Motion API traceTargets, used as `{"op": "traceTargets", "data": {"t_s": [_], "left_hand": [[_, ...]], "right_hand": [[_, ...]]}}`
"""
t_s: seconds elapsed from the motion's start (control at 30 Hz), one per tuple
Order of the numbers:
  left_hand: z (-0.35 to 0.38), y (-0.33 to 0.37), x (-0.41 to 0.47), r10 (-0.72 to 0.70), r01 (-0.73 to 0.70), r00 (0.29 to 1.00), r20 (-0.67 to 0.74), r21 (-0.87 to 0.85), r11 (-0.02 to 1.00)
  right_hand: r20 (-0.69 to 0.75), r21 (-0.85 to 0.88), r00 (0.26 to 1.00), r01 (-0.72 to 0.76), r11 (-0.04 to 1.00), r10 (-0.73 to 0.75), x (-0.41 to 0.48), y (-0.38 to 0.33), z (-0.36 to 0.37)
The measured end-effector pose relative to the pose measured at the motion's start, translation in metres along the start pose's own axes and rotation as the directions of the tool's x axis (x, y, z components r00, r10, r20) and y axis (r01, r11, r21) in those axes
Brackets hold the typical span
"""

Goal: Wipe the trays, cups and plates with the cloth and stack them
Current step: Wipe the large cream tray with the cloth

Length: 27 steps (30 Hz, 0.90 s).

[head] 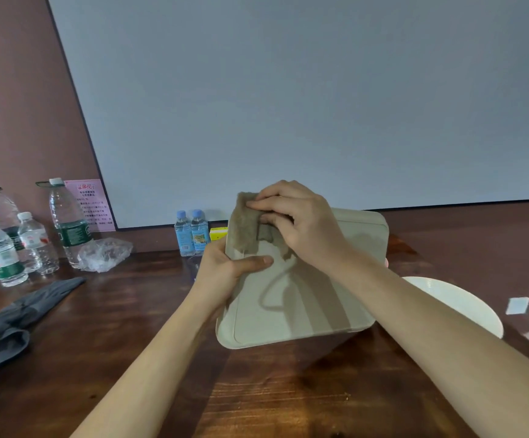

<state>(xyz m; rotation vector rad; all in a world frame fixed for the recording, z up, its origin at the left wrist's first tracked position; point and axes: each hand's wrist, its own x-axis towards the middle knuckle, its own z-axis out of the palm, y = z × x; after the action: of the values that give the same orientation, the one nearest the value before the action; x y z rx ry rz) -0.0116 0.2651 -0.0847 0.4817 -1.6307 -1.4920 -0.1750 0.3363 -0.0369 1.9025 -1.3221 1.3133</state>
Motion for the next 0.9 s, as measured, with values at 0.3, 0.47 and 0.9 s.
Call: {"op": "traceTargets", "data": {"t_s": [0.3, 0.47, 0.9], "left_hand": [[-0.026, 0.004, -0.006, 0.006, -0.004, 0.999, -0.039, 0.034, 0.999], [-0.015, -0.002, 0.001, 0.018, -0.020, 0.999, 0.029, 0.078, 0.997], [-0.045, 0.004, 0.006, -0.051, 0.040, 0.991, 0.121, 0.094, 0.995]], "right_hand": [[0.031, -0.087, 0.960, -0.274, 0.958, 0.278, -0.029, 0.054, -0.031], [0.194, 0.100, 0.972, -0.157, 0.983, 0.136, -0.003, 0.013, -0.010], [0.197, 0.061, 0.965, -0.187, 0.980, 0.172, -0.033, 0.043, -0.012]]}}
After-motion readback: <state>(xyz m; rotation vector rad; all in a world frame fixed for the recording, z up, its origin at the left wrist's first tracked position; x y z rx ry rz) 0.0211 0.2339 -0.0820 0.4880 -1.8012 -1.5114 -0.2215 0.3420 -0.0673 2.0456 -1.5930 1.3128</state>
